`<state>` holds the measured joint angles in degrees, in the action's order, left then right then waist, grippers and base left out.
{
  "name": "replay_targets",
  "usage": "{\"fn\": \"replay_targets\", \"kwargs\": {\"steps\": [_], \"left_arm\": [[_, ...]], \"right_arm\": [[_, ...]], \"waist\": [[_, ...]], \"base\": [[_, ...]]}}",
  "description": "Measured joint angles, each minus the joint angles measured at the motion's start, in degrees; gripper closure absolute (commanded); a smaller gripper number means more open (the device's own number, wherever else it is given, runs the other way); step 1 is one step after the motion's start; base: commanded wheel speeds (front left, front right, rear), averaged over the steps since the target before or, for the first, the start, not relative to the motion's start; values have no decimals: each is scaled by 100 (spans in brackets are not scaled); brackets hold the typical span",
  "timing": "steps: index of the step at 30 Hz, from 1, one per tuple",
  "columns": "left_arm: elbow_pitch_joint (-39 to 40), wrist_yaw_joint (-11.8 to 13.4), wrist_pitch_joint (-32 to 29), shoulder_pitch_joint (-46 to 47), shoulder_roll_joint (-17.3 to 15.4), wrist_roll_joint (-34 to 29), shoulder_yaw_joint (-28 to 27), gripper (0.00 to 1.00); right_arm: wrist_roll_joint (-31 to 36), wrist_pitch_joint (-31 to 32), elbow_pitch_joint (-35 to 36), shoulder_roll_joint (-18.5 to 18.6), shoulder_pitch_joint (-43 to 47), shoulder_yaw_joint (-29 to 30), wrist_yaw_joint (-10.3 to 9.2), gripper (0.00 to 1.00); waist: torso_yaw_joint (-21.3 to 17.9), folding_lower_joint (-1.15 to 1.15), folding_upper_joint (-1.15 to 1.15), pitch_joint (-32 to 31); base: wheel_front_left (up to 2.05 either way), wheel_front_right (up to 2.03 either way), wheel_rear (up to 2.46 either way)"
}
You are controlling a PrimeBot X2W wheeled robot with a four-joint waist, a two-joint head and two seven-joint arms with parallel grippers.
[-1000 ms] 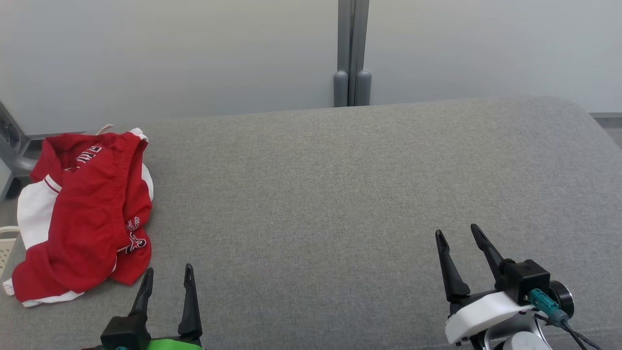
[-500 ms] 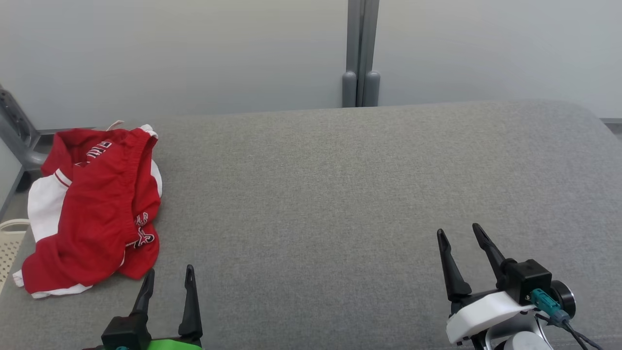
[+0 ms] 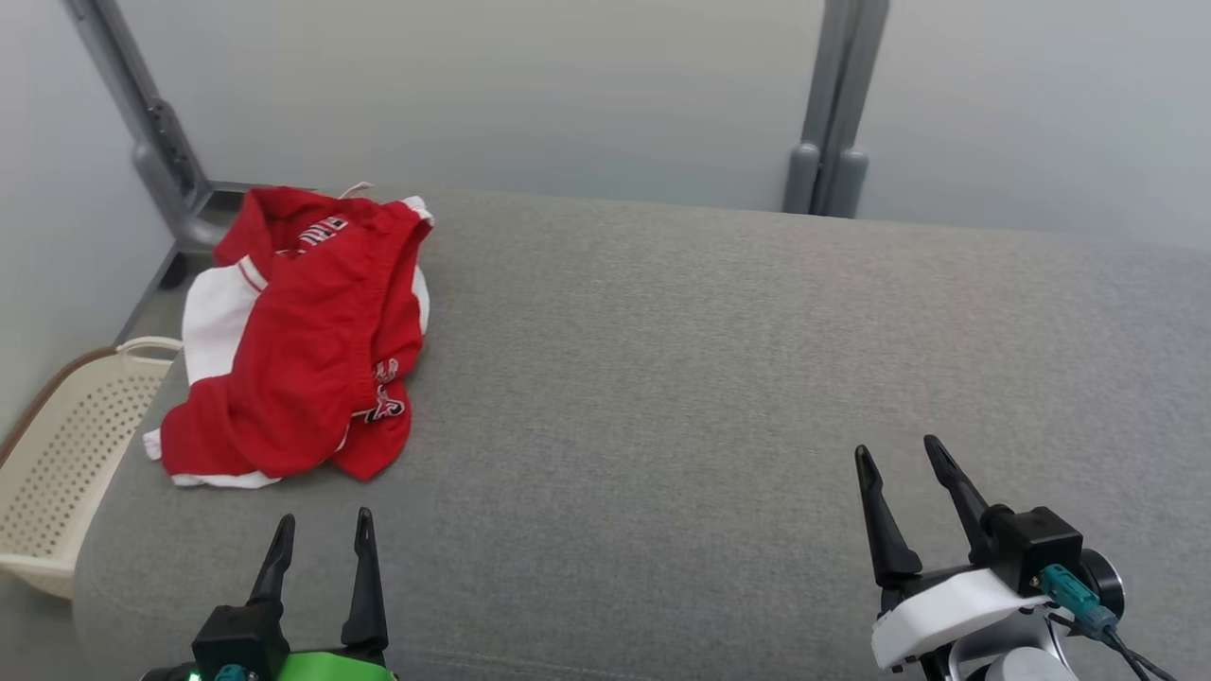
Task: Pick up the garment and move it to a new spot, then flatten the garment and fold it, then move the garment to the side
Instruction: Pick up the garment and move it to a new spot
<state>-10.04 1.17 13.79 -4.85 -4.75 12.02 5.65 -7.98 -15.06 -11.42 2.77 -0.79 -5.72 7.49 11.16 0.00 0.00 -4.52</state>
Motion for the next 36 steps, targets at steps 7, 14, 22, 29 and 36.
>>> {"fn": "replay_targets", "kwargs": {"steps": [7,14,22,29,36], "left_arm": [[41,2,-64,4,-64,30,22,0],[51,37,-88,4,-90,78,27,0],[40,68,-166,56,-146,112,21,0],[-138,2,-549,518,-412,145,-9,0],[-556,-47,-869,1217,-686,203,-123,0]], "right_arm": [[-51,-1,-5,-2,-9,-21,0,0],[-53,0,-23,-2,-52,-14,0,0],[-58,0,-51,-3,-73,-25,0,0],[21,0,-48,-3,-96,69,0,0],[193,0,-21,-3,-218,126,0,0]], "waist": [[610,0,0,43],[1029,0,0,94],[1017,0,0,142],[699,0,0,205],[348,0,0,379]], "base": [[0,0,0],[0,0,0],[0,0,0],[0,0,0],[0,0,0]]}}
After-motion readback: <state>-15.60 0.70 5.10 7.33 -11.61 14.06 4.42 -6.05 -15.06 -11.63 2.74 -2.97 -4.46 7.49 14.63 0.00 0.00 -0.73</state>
